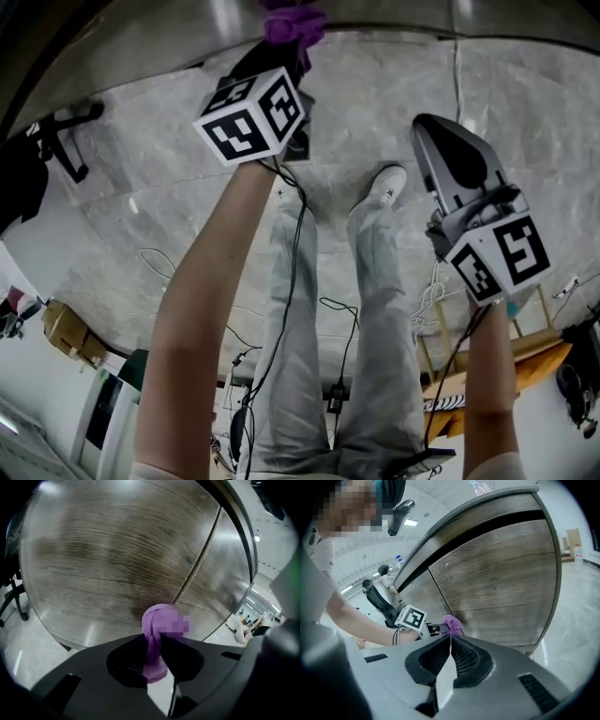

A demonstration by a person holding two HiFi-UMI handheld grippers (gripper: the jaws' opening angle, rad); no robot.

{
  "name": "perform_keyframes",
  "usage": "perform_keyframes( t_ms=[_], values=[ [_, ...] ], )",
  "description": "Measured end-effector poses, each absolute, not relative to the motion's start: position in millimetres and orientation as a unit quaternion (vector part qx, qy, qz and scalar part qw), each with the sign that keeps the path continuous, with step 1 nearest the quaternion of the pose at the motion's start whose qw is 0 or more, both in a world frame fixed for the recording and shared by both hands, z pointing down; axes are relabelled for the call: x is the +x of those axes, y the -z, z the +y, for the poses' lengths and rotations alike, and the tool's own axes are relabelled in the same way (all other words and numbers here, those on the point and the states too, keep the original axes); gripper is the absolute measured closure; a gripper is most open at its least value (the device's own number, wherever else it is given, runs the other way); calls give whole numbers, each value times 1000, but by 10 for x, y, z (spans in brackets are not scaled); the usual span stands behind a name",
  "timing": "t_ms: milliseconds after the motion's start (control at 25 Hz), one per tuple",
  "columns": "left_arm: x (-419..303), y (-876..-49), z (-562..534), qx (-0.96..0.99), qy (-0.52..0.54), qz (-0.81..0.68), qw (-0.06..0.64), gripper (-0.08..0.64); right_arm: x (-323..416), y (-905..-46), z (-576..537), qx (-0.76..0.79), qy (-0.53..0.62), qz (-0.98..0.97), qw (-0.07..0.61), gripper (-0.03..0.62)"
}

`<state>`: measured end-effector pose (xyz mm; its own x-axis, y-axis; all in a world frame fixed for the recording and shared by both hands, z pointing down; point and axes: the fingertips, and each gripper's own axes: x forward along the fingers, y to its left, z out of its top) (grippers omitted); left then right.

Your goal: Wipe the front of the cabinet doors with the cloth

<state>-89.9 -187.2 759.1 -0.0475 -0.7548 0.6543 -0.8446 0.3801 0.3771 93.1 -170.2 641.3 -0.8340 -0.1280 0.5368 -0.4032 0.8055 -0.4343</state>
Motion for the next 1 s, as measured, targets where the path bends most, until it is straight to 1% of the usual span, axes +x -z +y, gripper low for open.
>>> perform_keyframes(
  t_ms=[240, 360, 600, 800, 1000],
  values=[
    [-1283, -7693, -1600, 538, -56, -725, 426, 478, 805, -6484, -1622, 175, -288, -909, 246, 563],
    [-1620, -7743, -1385, 531, -70, -731, 422, 479, 531, -6507, -1499, 174, -293, -909, 238, 563],
    [-2522, -7807, -773, 497, -112, -754, 414, 479, -172, -6486, -1121, 150, -302, -914, 224, 563],
    [-3110, -7857, -346, 466, -103, -777, 411, 479, -508, -6449, -958, 133, -320, -913, 213, 563],
    [-3564, -7785, -9, 399, -81, -815, 413, 479, -670, -6470, -944, 116, -315, -916, 220, 563]
  ],
)
